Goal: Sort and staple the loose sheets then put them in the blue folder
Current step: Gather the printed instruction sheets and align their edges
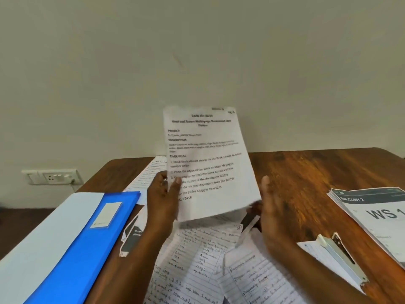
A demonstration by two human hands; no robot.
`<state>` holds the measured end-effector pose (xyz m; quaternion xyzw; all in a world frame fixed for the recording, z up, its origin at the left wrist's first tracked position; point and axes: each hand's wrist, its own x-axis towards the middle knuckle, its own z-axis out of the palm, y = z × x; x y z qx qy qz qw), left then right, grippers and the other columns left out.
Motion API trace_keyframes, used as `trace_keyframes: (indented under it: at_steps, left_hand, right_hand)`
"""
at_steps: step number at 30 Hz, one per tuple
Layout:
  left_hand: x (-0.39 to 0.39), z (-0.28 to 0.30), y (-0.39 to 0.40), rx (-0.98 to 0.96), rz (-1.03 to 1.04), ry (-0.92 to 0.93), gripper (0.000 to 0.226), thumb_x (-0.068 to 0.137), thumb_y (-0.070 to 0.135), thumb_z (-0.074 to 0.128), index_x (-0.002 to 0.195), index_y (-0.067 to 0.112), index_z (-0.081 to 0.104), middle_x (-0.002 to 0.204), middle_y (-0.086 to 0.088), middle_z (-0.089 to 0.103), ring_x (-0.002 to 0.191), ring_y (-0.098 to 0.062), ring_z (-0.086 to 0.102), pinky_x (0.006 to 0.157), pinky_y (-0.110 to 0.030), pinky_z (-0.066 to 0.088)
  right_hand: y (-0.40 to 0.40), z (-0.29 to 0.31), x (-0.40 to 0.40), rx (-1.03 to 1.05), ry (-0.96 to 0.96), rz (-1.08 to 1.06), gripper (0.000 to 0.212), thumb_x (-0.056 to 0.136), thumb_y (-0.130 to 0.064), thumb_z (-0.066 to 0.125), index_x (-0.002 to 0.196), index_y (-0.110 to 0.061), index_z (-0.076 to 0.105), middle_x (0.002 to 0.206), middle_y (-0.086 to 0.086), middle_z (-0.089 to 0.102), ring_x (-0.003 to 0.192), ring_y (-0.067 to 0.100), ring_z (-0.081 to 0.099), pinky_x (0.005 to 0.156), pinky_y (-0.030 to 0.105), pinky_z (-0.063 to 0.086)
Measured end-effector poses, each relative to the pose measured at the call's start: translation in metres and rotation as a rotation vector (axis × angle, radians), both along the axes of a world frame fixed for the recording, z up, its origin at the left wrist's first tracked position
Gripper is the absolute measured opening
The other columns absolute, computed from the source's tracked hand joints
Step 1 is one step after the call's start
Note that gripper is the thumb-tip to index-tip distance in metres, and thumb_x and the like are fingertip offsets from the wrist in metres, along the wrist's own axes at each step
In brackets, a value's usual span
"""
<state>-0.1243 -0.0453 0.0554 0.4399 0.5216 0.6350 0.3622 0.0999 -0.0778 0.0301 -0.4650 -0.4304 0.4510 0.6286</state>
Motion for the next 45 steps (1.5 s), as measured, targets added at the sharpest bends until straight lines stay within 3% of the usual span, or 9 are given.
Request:
trace_keyframes:
  at_steps: [3, 5, 9, 16, 25, 30, 33, 36, 45]
  left_hand:
    - [0.012, -0.012, -0.007, -0.046, -0.126, 0.080, 0.015, 0.102, 0.021, 0.064, 0.117, 0.020, 0.061, 0.103, -0.001, 0.079, 0.081, -0.010, 0.078, 0.061, -0.024, 0.061]
    - [0.016, -0.020, -0.010, -0.115, -0.280, -0.005, 0.020, 0.101, 0.015, 0.064, 0.120, 0.018, 0.061, 0.109, -0.010, 0.079, 0.091, -0.025, 0.079, 0.074, -0.045, 0.065]
    - [0.012, -0.026, -0.009, -0.221, -0.469, -0.147, 0.035, 0.093, -0.009, 0.062, 0.125, 0.005, 0.060, 0.117, -0.022, 0.075, 0.107, -0.041, 0.074, 0.097, -0.061, 0.055]
    - [0.014, -0.035, -0.008, -0.146, -0.452, -0.154, 0.039, 0.090, 0.000, 0.070, 0.128, 0.007, 0.063, 0.119, -0.017, 0.076, 0.110, -0.038, 0.074, 0.091, -0.052, 0.060]
    - [0.014, -0.036, -0.007, -0.181, -0.378, -0.136, 0.029, 0.094, 0.006, 0.070, 0.122, 0.011, 0.066, 0.113, -0.015, 0.078, 0.102, -0.035, 0.077, 0.084, -0.051, 0.063]
    - [0.000, -0.038, -0.001, -0.186, -0.233, -0.073, 0.023, 0.096, 0.015, 0.071, 0.118, 0.012, 0.068, 0.106, -0.010, 0.080, 0.093, -0.032, 0.079, 0.084, -0.053, 0.063]
    - [-0.009, -0.039, 0.000, -0.168, -0.177, -0.091, 0.018, 0.096, 0.014, 0.071, 0.114, 0.014, 0.070, 0.103, -0.006, 0.081, 0.091, -0.028, 0.080, 0.073, -0.042, 0.064]
    - [-0.012, -0.040, 0.001, -0.163, -0.186, -0.112, 0.018, 0.097, 0.012, 0.070, 0.115, 0.013, 0.069, 0.105, -0.008, 0.081, 0.093, -0.030, 0.079, 0.073, -0.042, 0.065]
    - [-0.012, -0.044, 0.003, -0.177, -0.232, -0.144, 0.022, 0.096, 0.007, 0.069, 0.117, 0.010, 0.067, 0.108, -0.014, 0.079, 0.097, -0.035, 0.078, 0.085, -0.051, 0.062]
  right_hand:
    - [0.014, 0.008, 0.023, -0.018, 0.174, 0.041, 0.071, 0.086, -0.084, 0.052, 0.127, -0.027, 0.068, 0.116, 0.006, 0.078, 0.105, 0.031, 0.076, 0.091, 0.056, 0.060]
    - [0.024, 0.014, 0.038, 0.019, 0.160, -0.034, 0.051, 0.089, -0.054, 0.072, 0.123, -0.016, 0.069, 0.113, 0.011, 0.079, 0.105, 0.037, 0.075, 0.097, 0.061, 0.057]
    - [0.033, 0.018, 0.059, 0.027, 0.131, -0.064, 0.012, 0.094, -0.008, 0.072, 0.105, -0.007, 0.070, 0.103, 0.015, 0.080, 0.100, 0.042, 0.075, 0.094, 0.057, 0.059]
    - [0.038, 0.001, 0.053, 0.032, 0.050, 0.016, 0.013, 0.094, -0.003, 0.071, 0.106, 0.003, 0.069, 0.101, 0.020, 0.079, 0.086, 0.032, 0.077, 0.079, 0.041, 0.064]
    - [0.041, -0.004, 0.050, -0.032, 0.022, 0.021, 0.007, 0.097, -0.008, 0.069, 0.099, -0.005, 0.075, 0.097, 0.014, 0.080, 0.086, 0.030, 0.074, 0.079, 0.042, 0.059]
    - [0.045, -0.031, 0.062, 0.180, -0.755, -0.080, 0.020, 0.106, -0.031, 0.059, 0.114, -0.032, 0.077, 0.110, -0.017, 0.076, 0.098, 0.001, 0.069, 0.086, 0.038, 0.059]
    - [0.049, -0.047, 0.067, 0.223, -1.206, 0.062, 0.040, 0.106, -0.062, 0.037, 0.141, -0.052, 0.055, 0.145, -0.011, 0.060, 0.127, 0.013, 0.059, 0.102, 0.052, 0.048]
    - [0.043, -0.045, 0.064, 0.182, -1.500, 0.187, 0.049, 0.102, -0.053, 0.044, 0.152, -0.052, 0.038, 0.167, -0.006, 0.034, 0.150, 0.015, 0.036, 0.119, 0.053, 0.029]
    - [0.038, -0.035, 0.064, 0.075, -1.564, 0.189, 0.054, 0.102, -0.060, 0.044, 0.154, -0.048, 0.039, 0.173, -0.004, 0.022, 0.161, 0.018, 0.011, 0.127, 0.056, 0.009]
